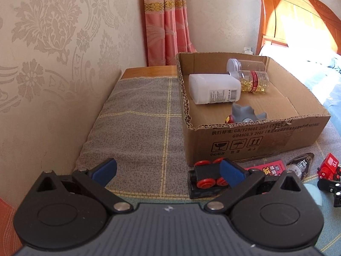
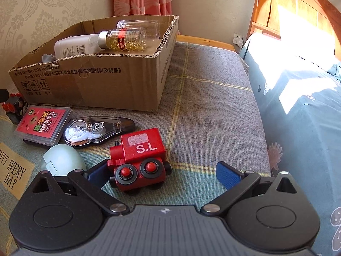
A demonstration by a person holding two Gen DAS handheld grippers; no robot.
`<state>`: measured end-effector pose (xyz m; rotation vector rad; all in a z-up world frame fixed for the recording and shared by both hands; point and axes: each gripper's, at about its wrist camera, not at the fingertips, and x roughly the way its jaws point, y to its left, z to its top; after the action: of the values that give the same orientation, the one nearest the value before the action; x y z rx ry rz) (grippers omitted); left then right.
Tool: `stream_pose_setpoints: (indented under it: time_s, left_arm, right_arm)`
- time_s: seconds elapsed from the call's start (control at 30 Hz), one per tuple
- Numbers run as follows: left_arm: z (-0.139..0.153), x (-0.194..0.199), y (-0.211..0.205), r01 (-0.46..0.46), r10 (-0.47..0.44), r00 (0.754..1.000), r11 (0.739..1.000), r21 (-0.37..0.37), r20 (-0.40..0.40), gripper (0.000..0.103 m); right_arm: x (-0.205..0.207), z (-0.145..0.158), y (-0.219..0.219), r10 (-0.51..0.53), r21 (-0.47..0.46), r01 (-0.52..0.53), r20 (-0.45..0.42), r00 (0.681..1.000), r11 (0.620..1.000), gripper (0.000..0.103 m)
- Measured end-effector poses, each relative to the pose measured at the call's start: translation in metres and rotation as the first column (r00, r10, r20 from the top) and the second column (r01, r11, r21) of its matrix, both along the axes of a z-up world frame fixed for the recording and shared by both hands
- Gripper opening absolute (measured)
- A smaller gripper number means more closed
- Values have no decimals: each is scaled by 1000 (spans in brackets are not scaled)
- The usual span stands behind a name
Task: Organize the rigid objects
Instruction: 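Move the right tool to the red S.L toy train while the left tool approaches the black block toy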
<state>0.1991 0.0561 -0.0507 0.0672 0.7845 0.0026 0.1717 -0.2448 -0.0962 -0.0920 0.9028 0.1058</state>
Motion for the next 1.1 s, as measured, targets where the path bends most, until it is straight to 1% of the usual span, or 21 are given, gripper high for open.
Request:
stream_pose_setpoints:
  time_s: [0.1,0.33,0.43,0.57,0.67,0.87,0.97,1.03,1.1]
  left_arm:
    - [-6,3,1,-6,6,1000,1000,21,-17,103]
    - [-8,-10,11,-2,1,1000,999,-36,-21,103]
    - [-8,-18,11,2,-3,999,999,-45,-34,103]
    - [-14,-30,8,17,-18,998,1000,-26,-57,103]
    - [-18,-37,6,47,-48,997,999,-19,-64,103]
    - [-25,-37,2,73,-74,994,997,-16,-76,102]
    - [-25,-38,1,102,-103,992,995,-10,-74,103]
    - [-29,-36,-1,119,-117,989,993,22,-86,103]
    - [-33,-31,-1,111,-106,991,993,51,-86,102]
  right_arm:
    - [0,0,0,1,1,-1,2,1000,1000,103]
    - [0,1,0,-5,-1,5,-2,1000,1000,103]
    - [0,1,1,-5,-1,5,-1,1000,1000,103]
    - [1,1,1,-10,1,10,1,1000,1000,103]
    - [0,1,1,-12,1,12,5,1000,1000,103]
    - [-2,0,1,-19,0,19,12,1000,1000,103]
    - [-3,0,1,-17,1,17,15,1000,1000,103]
    - [-3,0,1,-18,1,18,14,1000,1000,103]
    - [-3,0,1,-19,1,19,12,1000,1000,103]
